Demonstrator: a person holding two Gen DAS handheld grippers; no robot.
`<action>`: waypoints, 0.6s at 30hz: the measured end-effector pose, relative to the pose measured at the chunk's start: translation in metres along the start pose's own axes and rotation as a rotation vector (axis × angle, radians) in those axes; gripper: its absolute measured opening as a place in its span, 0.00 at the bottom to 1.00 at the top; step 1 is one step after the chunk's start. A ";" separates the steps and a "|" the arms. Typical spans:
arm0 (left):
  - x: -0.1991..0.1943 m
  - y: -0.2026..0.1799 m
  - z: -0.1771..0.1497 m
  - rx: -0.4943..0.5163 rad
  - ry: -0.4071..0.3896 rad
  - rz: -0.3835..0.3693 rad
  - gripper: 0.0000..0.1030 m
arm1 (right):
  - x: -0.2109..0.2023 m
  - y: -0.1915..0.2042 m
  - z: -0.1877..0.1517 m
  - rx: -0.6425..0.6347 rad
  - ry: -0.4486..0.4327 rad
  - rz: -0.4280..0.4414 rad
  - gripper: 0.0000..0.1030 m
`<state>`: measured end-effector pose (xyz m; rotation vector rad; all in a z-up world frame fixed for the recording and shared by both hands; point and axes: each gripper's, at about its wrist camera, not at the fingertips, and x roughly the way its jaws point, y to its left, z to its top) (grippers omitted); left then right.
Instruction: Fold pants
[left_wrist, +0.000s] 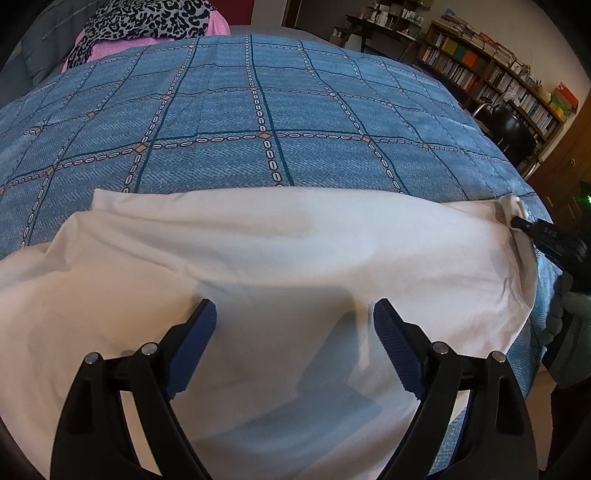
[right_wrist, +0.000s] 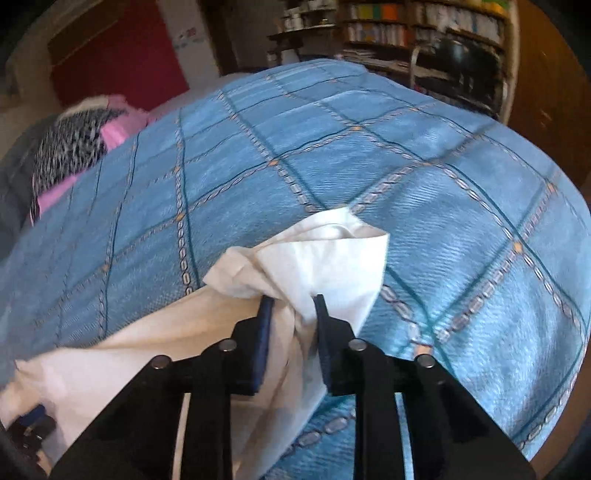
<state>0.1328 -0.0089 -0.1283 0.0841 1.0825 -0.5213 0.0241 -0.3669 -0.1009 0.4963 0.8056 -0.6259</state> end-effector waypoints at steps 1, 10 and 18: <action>0.000 0.000 0.000 0.001 0.000 0.001 0.86 | -0.005 -0.007 -0.002 0.031 -0.007 0.012 0.21; 0.000 -0.003 -0.002 0.014 0.003 0.019 0.86 | -0.026 -0.080 -0.031 0.327 -0.030 0.201 0.29; -0.002 -0.007 -0.005 0.028 0.007 0.045 0.86 | -0.010 -0.086 -0.035 0.370 -0.031 0.327 0.66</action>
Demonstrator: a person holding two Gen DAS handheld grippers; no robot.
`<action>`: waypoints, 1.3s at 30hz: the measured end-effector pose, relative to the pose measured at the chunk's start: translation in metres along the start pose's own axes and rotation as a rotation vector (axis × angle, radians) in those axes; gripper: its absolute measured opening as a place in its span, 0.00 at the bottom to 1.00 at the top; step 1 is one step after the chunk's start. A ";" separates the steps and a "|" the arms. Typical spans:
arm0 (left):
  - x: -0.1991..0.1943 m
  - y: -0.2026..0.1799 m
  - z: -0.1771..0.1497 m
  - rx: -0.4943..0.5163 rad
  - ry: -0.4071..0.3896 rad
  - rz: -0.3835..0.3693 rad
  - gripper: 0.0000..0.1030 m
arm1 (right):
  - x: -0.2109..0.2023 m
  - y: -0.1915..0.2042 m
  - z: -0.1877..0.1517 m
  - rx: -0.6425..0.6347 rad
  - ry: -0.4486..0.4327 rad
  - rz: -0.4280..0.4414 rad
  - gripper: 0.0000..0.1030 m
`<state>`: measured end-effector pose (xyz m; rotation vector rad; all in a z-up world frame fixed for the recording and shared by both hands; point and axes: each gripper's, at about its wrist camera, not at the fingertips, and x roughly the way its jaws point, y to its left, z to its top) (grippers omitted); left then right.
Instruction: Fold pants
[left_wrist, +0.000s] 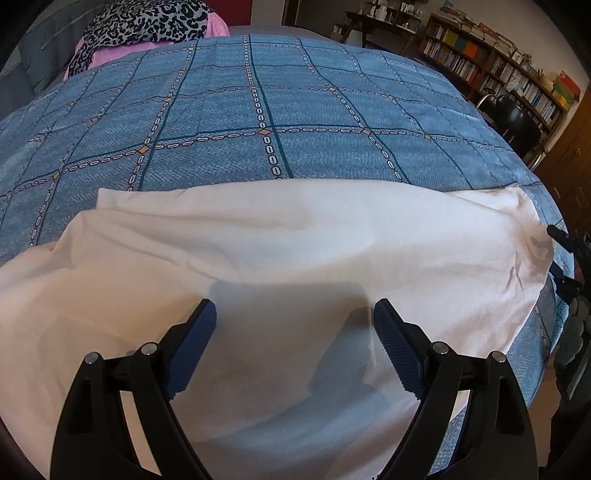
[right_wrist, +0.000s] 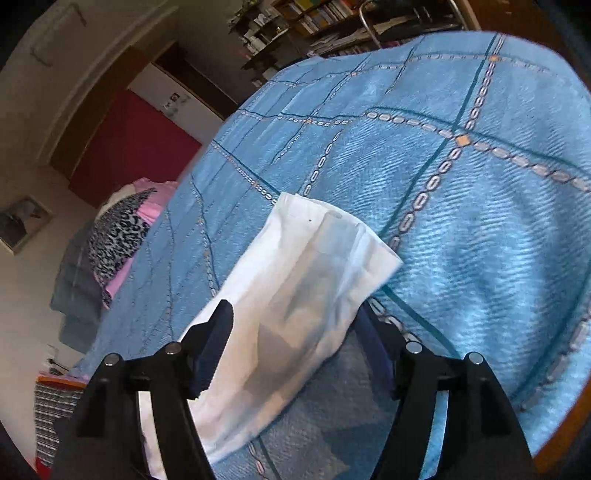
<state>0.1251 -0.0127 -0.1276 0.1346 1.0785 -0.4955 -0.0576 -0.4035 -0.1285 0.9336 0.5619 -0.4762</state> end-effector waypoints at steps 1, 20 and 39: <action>-0.001 -0.001 0.000 0.001 0.001 0.003 0.86 | 0.004 -0.001 0.002 0.011 -0.002 0.000 0.66; -0.006 -0.010 0.000 0.008 -0.003 -0.015 0.86 | 0.021 0.005 0.016 0.003 -0.031 -0.070 0.11; -0.032 0.025 -0.001 -0.065 -0.066 -0.038 0.86 | -0.023 0.204 -0.066 -0.491 0.038 0.284 0.10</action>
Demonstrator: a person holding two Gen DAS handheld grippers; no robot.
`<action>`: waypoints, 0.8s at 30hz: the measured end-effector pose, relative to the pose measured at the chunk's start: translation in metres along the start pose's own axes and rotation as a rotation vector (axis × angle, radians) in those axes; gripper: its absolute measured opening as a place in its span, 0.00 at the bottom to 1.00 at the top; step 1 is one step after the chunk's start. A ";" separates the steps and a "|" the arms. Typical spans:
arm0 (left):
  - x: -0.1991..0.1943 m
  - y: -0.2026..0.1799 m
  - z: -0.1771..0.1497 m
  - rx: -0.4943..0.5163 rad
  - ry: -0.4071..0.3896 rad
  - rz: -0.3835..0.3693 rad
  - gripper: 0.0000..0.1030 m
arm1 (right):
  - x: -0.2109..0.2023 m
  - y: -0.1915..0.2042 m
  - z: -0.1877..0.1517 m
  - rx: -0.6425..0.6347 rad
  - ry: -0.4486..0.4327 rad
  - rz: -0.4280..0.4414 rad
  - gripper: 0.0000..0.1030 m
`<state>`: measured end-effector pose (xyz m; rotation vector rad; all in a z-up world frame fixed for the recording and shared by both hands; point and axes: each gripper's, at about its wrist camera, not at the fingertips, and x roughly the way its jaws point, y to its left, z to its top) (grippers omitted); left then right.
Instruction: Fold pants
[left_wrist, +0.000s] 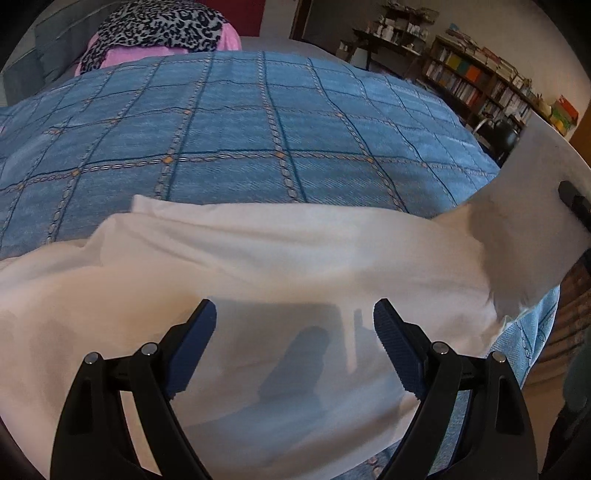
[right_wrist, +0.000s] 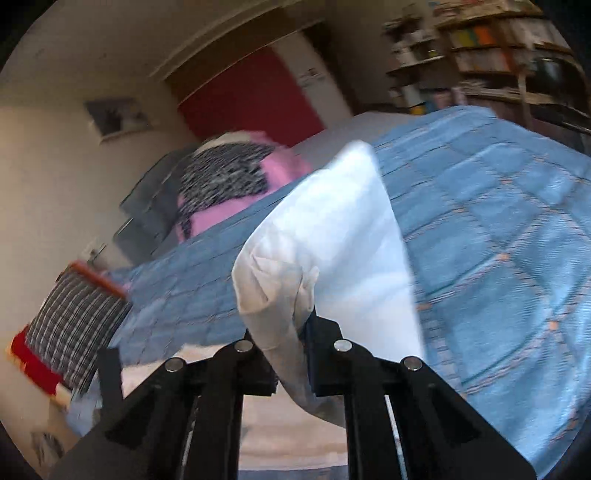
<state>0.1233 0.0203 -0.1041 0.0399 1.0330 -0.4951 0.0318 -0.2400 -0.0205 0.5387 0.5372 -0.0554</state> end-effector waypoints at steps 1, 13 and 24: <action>-0.003 0.006 -0.001 -0.010 -0.006 0.002 0.86 | 0.006 0.011 -0.004 -0.014 0.020 0.016 0.10; -0.037 0.094 -0.019 -0.178 -0.056 0.066 0.86 | 0.081 0.133 -0.101 -0.272 0.305 0.160 0.10; -0.053 0.120 -0.026 -0.212 -0.086 0.075 0.86 | 0.116 0.149 -0.153 -0.351 0.470 0.139 0.19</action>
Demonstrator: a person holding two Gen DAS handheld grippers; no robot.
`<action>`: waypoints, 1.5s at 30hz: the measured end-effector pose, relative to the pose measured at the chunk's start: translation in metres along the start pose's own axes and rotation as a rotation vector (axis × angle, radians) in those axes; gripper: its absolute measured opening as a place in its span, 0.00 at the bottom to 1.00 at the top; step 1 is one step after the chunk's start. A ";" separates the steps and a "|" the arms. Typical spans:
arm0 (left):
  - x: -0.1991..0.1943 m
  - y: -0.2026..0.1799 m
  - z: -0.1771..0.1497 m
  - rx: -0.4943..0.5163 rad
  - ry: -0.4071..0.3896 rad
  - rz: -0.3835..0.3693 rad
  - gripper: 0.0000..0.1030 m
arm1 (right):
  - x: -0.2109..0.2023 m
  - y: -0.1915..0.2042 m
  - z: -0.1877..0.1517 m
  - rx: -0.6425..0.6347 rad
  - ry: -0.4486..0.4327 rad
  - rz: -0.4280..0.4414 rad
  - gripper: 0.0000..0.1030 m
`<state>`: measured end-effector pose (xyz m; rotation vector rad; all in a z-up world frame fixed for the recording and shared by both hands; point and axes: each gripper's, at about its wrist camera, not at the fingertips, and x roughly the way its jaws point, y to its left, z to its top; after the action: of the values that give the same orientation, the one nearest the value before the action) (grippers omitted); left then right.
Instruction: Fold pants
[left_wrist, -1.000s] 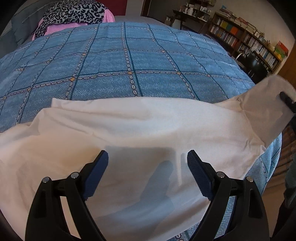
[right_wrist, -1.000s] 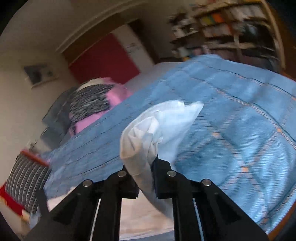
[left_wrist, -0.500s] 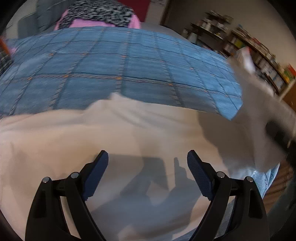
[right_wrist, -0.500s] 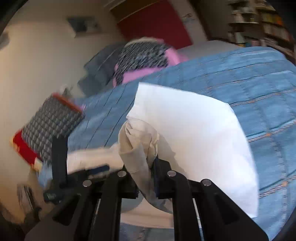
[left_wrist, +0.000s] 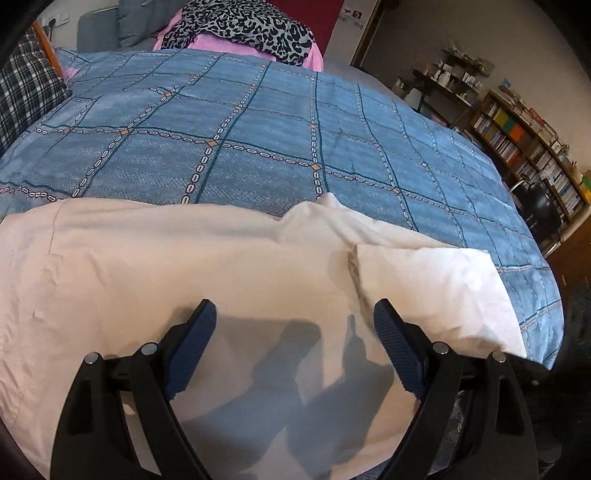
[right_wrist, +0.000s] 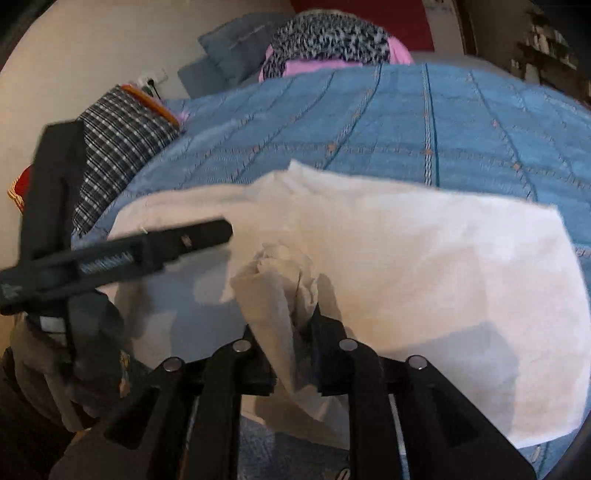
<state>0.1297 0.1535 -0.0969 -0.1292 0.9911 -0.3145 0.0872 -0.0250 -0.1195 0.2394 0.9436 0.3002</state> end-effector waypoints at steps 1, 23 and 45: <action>0.000 -0.001 0.000 0.002 -0.001 -0.002 0.86 | 0.002 -0.002 -0.002 0.015 0.012 0.023 0.24; 0.011 -0.080 -0.023 0.204 0.050 0.075 0.86 | -0.074 -0.064 -0.017 0.060 -0.117 -0.105 0.46; 0.019 -0.077 -0.055 0.238 0.042 0.183 0.88 | -0.041 -0.066 -0.044 -0.036 -0.053 -0.185 0.57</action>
<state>0.0775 0.0769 -0.1227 0.1842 0.9916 -0.2658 0.0387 -0.0977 -0.1351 0.1256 0.8998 0.1397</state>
